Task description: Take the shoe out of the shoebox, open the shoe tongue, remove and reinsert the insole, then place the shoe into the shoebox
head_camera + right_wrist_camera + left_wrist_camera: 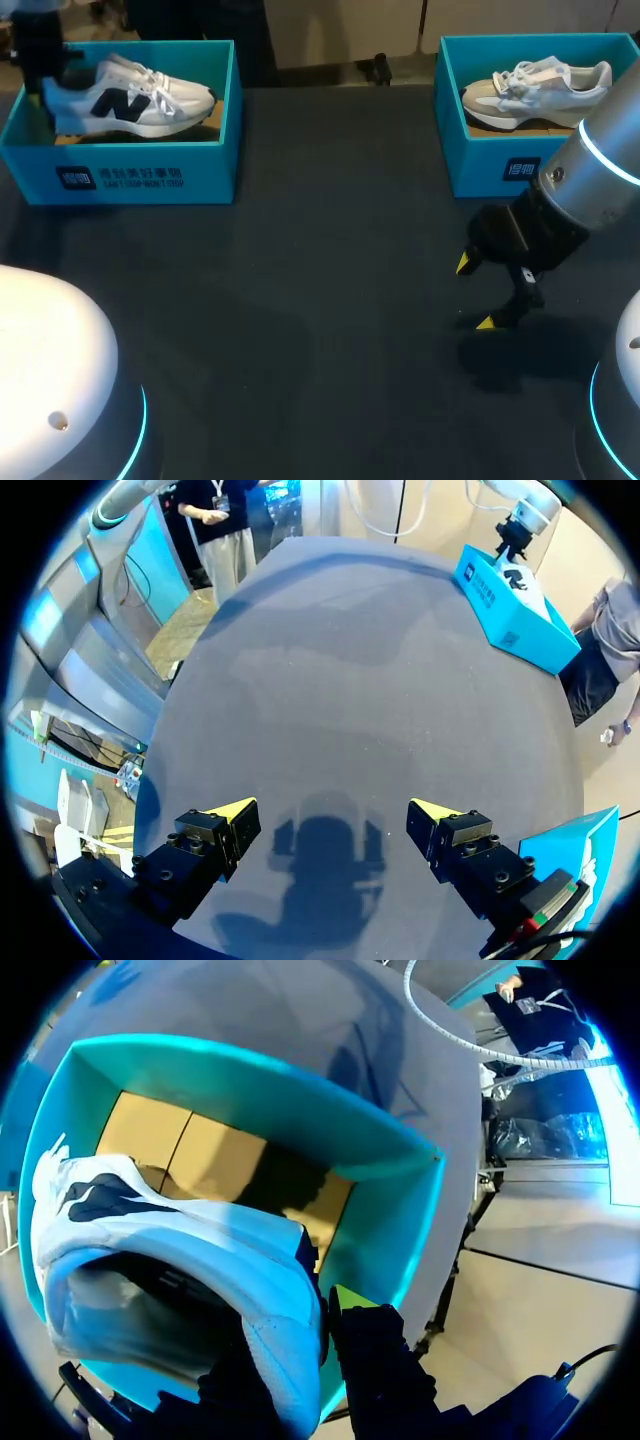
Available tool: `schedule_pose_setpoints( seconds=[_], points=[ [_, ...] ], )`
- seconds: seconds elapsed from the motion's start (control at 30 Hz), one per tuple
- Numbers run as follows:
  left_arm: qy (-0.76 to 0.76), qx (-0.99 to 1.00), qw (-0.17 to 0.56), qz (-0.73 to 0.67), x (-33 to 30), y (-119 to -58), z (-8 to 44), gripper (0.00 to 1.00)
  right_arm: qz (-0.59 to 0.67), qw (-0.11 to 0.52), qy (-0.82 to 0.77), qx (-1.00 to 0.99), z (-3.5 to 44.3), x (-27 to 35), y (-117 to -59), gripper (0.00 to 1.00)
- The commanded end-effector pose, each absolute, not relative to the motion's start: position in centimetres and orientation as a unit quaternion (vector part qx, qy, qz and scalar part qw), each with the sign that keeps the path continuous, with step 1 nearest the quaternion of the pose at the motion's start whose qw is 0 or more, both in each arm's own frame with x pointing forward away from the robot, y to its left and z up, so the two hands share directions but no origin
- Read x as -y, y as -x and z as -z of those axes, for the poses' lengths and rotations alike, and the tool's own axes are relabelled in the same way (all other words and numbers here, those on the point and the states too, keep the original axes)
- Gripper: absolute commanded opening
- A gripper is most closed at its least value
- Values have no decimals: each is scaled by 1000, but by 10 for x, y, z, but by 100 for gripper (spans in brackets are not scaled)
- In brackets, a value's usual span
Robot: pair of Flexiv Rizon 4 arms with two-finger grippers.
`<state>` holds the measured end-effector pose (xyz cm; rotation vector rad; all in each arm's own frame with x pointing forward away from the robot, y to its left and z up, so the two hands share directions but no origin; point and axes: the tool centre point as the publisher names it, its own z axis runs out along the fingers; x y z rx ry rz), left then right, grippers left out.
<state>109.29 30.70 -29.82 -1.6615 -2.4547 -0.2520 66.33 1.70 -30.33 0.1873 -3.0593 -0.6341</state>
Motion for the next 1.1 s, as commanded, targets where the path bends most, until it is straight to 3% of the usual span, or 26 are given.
schedule_pose_setpoints(
  seconds=[0.03,1.1],
  points=[
    [560,820,72,89,-308,-1071,291,0,202,5,-60,978,304,-17,-663,100],
    [576,807,92,88,-299,-1058,327,0,202,5,-60,978,304,-17,-663,100]
  ],
)
